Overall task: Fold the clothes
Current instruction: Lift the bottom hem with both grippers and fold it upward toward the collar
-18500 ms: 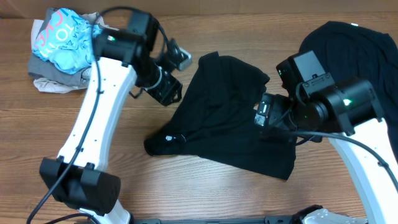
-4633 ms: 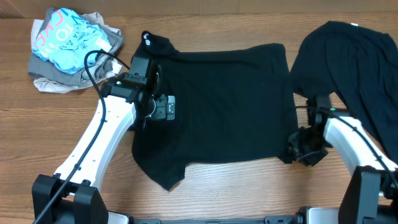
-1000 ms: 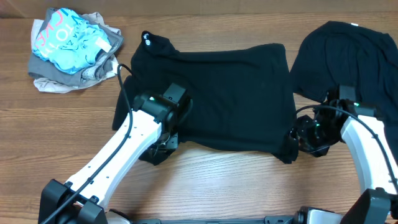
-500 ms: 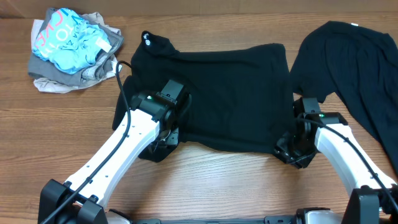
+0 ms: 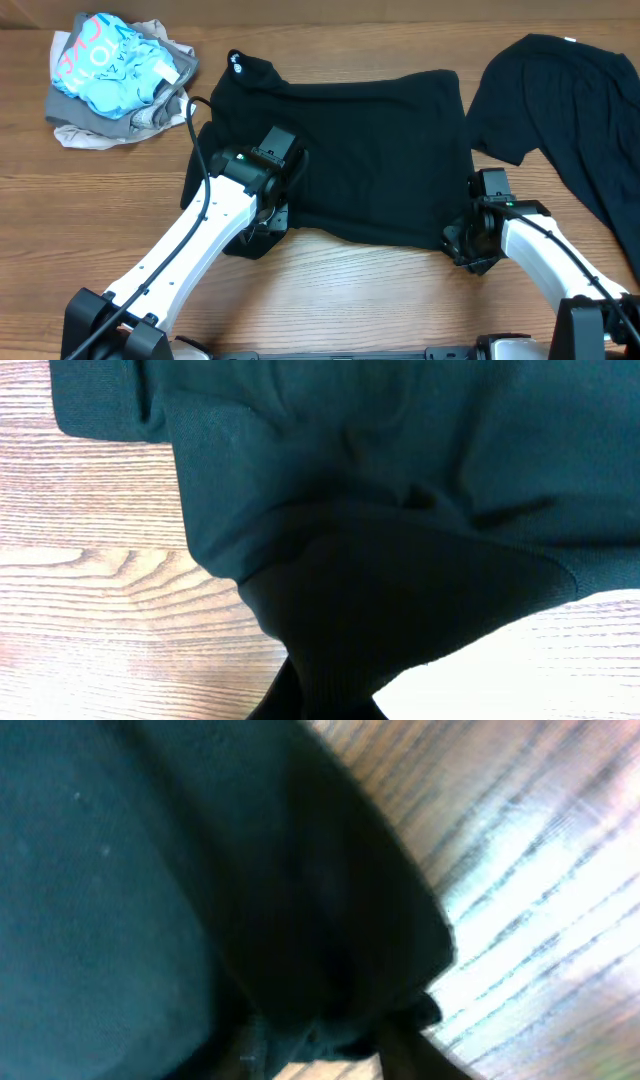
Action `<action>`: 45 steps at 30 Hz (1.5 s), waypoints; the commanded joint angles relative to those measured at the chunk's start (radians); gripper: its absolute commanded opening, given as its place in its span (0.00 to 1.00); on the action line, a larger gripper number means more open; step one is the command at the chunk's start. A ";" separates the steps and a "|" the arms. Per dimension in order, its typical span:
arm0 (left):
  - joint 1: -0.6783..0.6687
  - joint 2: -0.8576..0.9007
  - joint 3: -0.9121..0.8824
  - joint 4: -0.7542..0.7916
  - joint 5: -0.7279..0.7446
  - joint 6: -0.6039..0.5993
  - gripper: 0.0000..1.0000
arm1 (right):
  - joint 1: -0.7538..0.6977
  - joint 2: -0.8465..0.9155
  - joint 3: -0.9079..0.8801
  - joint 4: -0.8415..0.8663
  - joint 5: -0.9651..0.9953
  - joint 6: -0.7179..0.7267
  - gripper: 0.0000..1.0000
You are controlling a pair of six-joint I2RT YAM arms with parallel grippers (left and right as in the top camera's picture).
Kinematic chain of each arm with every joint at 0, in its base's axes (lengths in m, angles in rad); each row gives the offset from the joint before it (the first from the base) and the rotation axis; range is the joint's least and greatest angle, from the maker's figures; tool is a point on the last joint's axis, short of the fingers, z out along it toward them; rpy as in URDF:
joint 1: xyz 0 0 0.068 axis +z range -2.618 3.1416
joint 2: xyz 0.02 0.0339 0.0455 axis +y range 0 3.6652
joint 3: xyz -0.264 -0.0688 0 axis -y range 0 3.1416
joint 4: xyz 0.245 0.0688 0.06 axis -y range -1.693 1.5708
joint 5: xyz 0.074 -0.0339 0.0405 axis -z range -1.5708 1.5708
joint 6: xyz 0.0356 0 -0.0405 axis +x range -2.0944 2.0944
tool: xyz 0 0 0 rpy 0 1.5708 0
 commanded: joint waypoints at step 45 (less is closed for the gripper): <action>0.138 -0.037 0.032 0.283 -0.182 0.087 0.04 | -0.140 0.034 0.224 0.089 -0.129 -0.473 0.04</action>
